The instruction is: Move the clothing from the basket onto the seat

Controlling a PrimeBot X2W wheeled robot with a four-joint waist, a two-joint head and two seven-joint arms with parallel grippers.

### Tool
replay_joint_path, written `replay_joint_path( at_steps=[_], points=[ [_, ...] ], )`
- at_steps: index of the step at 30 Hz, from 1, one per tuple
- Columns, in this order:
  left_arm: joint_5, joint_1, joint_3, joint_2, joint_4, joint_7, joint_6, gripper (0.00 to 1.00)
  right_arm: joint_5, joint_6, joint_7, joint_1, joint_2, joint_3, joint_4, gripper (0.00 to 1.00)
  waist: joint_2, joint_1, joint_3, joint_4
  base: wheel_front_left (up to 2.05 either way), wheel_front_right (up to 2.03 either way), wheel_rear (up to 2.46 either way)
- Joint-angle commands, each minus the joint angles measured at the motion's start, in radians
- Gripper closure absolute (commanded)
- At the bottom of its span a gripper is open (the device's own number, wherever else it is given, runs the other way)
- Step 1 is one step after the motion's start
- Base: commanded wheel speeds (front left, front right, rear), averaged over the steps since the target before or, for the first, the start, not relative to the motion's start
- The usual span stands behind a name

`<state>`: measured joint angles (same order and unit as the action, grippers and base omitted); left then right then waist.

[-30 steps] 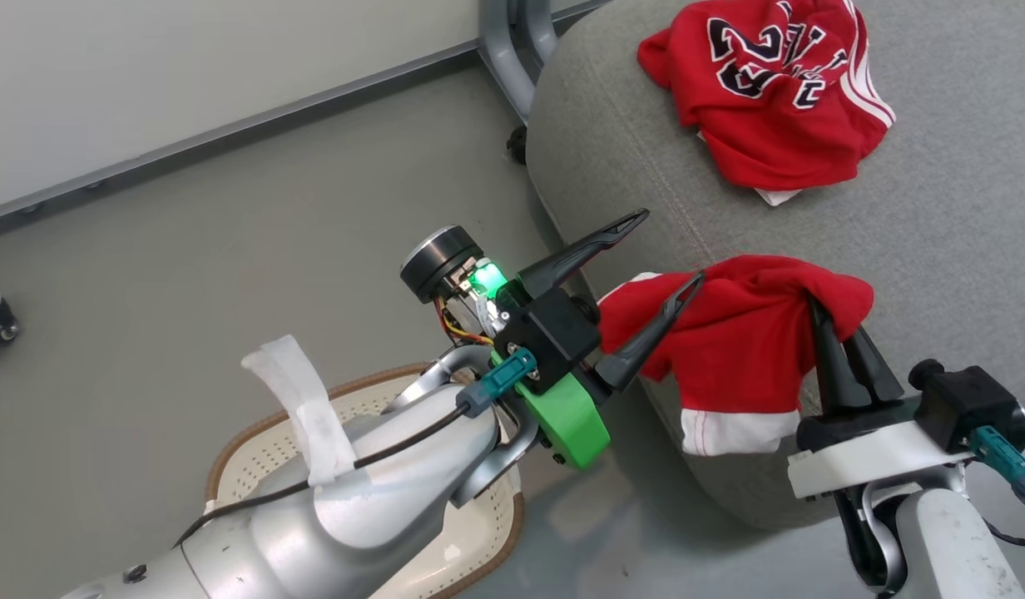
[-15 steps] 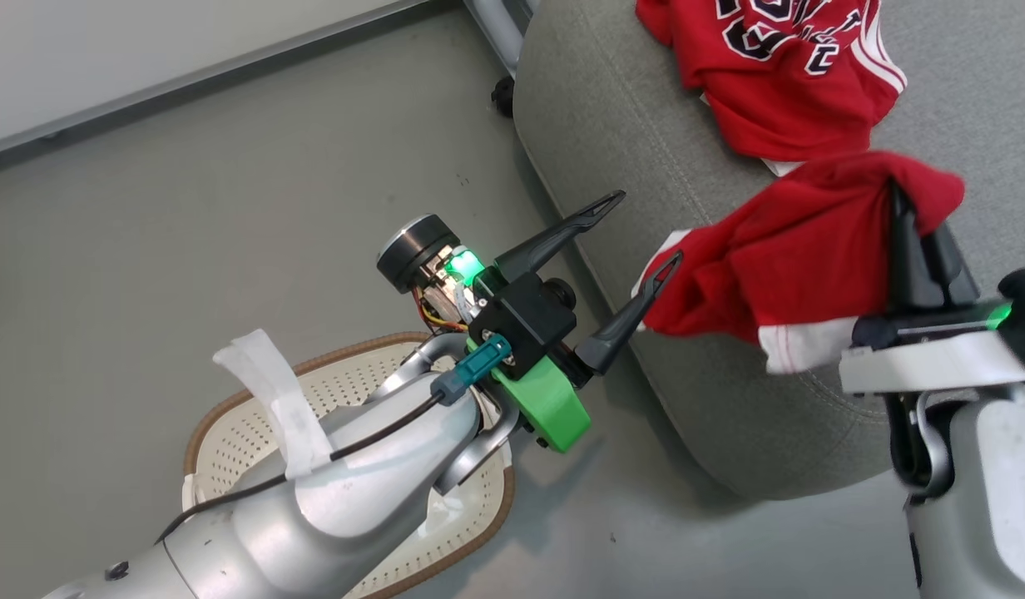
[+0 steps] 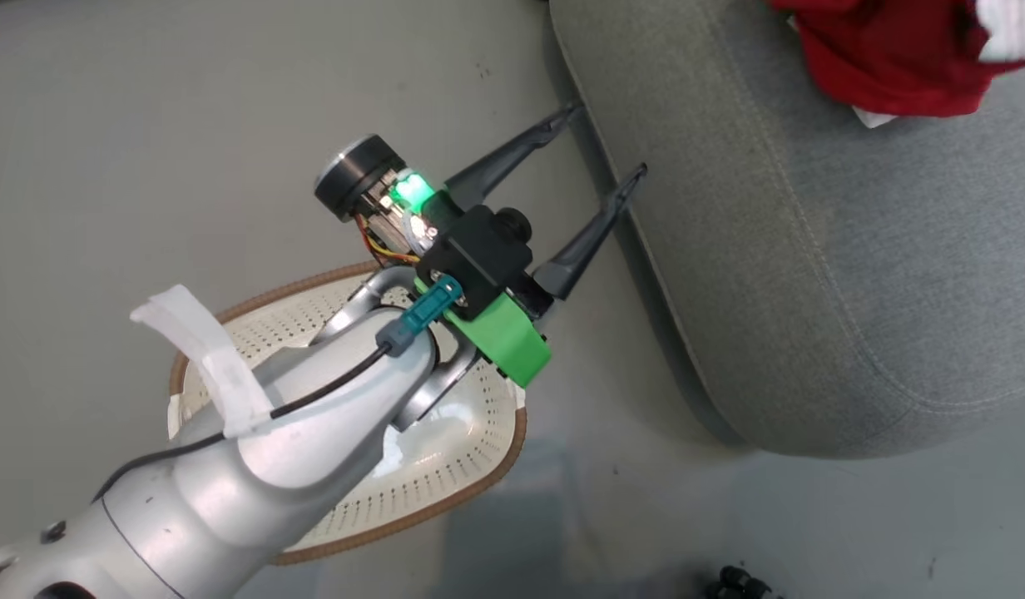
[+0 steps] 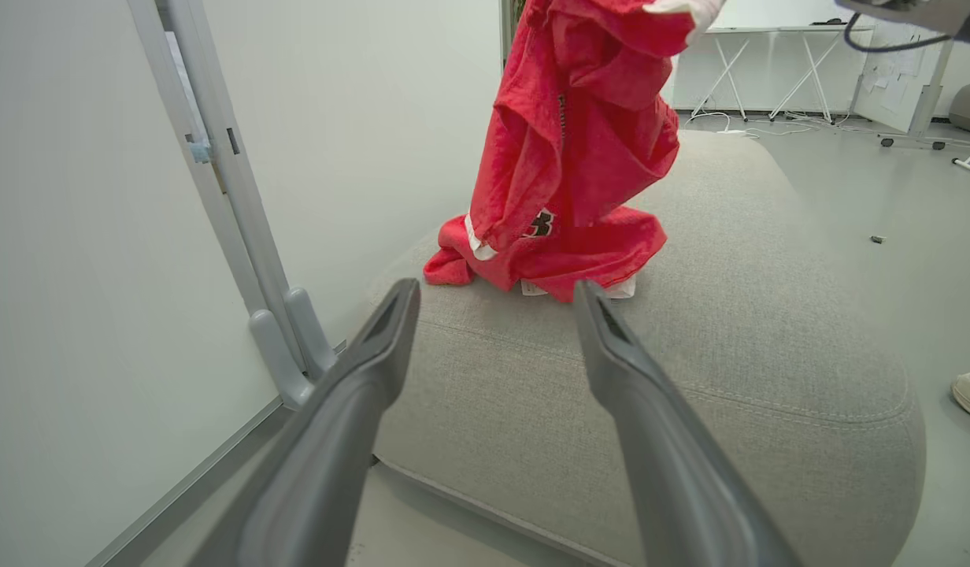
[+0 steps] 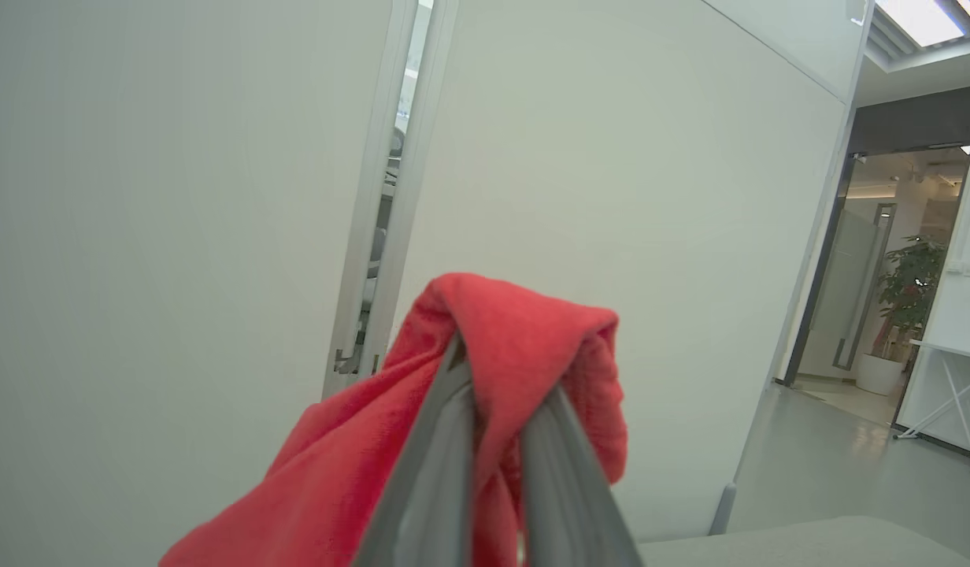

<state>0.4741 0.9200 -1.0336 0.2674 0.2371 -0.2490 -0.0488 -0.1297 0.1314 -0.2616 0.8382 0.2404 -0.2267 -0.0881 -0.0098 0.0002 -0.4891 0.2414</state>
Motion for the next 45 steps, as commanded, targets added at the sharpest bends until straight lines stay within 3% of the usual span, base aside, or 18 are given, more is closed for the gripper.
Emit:
replay_joint_path(
  at_steps=[1,8,12,16,20,24,33,34,35,36,45],
  points=[
    [-0.012,0.023,0.01,0.015,-0.003,-0.007,-0.006,0.0,0.009,-0.001,-0.003,0.05,0.027,-0.017,-0.025,1.0,0.0098,-0.0002,-0.094,-0.048,0.0,0.0,0.0],
    [-0.026,0.054,0.03,0.044,-0.024,-0.009,-0.009,0.0,0.03,-0.001,-0.003,0.285,0.168,-0.069,-0.193,1.0,0.0098,-0.0002,-0.172,-0.077,0.0,0.0,0.0],
    [-0.035,0.062,0.032,0.048,-0.037,-0.012,-0.01,0.0,0.047,-0.001,-0.003,0.339,0.205,-0.083,-0.302,1.0,0.0098,-0.0002,-0.204,-0.084,0.0,0.0,0.0],
    [-0.043,0.07,0.031,0.053,-0.045,-0.013,-0.009,0.0,0.087,-0.001,-0.003,0.329,0.168,-0.077,-0.386,1.0,0.0098,-0.0002,-0.231,-0.082,0.0,0.0,0.0],
    [-0.046,0.069,0.024,0.048,-0.046,-0.014,-0.008,0.0,0.162,-0.001,-0.003,0.263,0.065,-0.147,-0.426,1.0,0.0098,-0.0002,-0.244,-0.082,0.0,0.0,0.0],
    [-0.049,0.069,0.021,0.043,-0.051,-0.015,-0.009,0.0,0.219,-0.001,-0.003,0.184,0.002,-0.22,-0.448,1.0,0.0098,-0.0002,-0.254,-0.086,0.0,0.0,0.0],
    [-0.052,0.065,0.019,0.054,-0.048,-0.017,-0.006,0.0,0.209,-0.001,-0.003,0.161,-0.01,-0.265,-0.533,1.0,0.0098,-0.0002,-0.26,-0.087,0.0,0.0,0.0],
    [-0.05,0.062,0.019,0.055,-0.045,-0.017,-0.006,0.0,0.205,-0.001,-0.003,0.164,-0.009,-0.26,-0.54,0.97,0.0098,-0.0002,-0.255,-0.086,0.0,0.0,0.0],
    [-0.049,0.058,0.02,0.055,-0.043,-0.017,-0.006,0.0,0.2,-0.001,-0.003,0.165,-0.008,-0.258,-0.54,0.52,0.0098,-0.0002,-0.249,-0.084,0.0,0.0,0.0],
    [-0.047,0.052,0.02,0.053,-0.04,-0.017,-0.006,0.0,0.194,-0.001,-0.003,0.162,-0.007,-0.253,-0.539,0.0,0.0098,-0.0002,-0.241,-0.083,0.0,0.0,0.0],
    [-0.026,-0.039,0.041,0.032,-0.022,-0.016,-0.012,0.0,0.127,-0.001,-0.003,-0.003,-0.021,-0.179,-0.439,0.0,0.0098,-0.0002,-0.093,-0.063,0.0,0.0,0.0]
  ],
)
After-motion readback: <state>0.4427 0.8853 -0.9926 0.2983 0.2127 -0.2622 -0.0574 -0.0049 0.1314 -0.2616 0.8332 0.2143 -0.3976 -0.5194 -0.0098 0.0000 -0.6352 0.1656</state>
